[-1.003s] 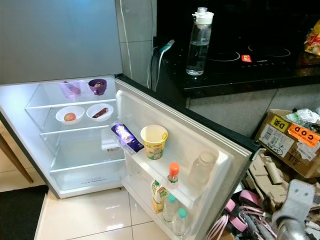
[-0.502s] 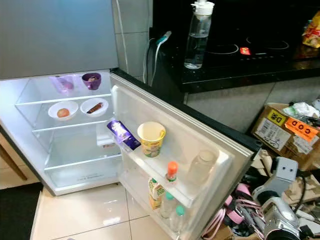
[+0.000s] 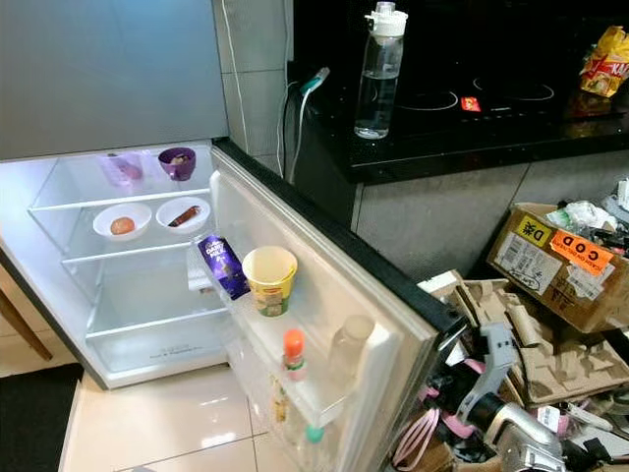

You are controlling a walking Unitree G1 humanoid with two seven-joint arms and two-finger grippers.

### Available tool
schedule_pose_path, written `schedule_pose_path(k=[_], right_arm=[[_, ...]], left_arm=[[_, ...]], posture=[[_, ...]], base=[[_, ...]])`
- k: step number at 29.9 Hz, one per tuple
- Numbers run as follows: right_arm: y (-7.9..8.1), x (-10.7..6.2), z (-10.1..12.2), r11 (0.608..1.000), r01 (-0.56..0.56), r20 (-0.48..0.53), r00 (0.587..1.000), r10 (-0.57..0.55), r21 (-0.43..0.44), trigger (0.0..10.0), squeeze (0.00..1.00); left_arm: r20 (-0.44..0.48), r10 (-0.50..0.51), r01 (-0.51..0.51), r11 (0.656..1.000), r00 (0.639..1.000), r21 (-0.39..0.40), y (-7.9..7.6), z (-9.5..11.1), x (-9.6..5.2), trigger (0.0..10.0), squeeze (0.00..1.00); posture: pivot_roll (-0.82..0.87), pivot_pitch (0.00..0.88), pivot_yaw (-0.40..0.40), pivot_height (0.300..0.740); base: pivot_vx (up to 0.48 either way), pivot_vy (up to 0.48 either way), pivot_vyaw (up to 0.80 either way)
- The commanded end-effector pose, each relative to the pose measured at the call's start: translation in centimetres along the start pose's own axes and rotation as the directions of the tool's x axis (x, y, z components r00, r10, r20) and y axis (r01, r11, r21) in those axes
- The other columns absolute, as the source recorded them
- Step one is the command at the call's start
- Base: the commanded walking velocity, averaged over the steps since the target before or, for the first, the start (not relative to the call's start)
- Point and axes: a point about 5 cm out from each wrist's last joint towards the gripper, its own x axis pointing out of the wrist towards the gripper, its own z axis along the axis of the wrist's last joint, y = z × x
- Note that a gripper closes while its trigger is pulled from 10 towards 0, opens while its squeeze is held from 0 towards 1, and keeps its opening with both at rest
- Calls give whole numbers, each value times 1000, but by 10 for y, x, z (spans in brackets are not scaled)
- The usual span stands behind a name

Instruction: Restocking fridge

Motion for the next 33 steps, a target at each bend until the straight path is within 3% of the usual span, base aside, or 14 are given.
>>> schedule_pose_path(k=[1, 5, 9, 14, 21, 26, 33], right_arm=[[15, 10, -7, 991, -137, -46, 989, 137, 11, 10000, 0], [37, 23, -18, 960, -279, -91, 956, 280, 24, 10000, 0], [43, 29, -21, 955, -297, -88, 951, 298, 25, 10000, 0], [37, 36, -23, 983, -179, -75, 981, 181, 24, 10000, 0], [32, 34, -24, 996, -89, -96, 991, 88, -3, 10000, 0], [22, 32, -30, 998, 61, -119, 991, -65, -35, 10000, 0], [24, 31, -39, 995, 87, -139, 986, -94, -54, 10000, 0]], left_arm=[[-25, -26, 25, 1000, 999, -12, -8, -7, 1, 10000, 0], [-30, -26, 26, 1000, 999, -13, -9, -8, 1, 10000, 0], [-30, -29, 28, 999, 999, -15, -10, -9, 1, 10000, 0], [-30, -32, 31, 999, 999, -18, -12, -9, 1, 10000, 0], [-34, -30, 29, 999, 999, -22, -12, -10, 1, 10000, 0], [-36, -32, 32, 999, 999, -22, -13, -11, 1, 10000, 0], [-34, -33, 33, 999, 999, -23, -13, -10, 1, 10000, 0]], posture=[[-57, 0, -14, 740], [-61, 0, -16, 740], [-60, 0, -17, 740], [-58, 0, -19, 740], [-60, 0, -20, 740], [-62, 0, -18, 740], [-62, 0, -18, 740]], base=[[0, 0, 0], [0, 0, 0], [0, 0, 0], [0, 0, 0], [0, 0, 0], [0, 0, 0], [0, 0, 454]])
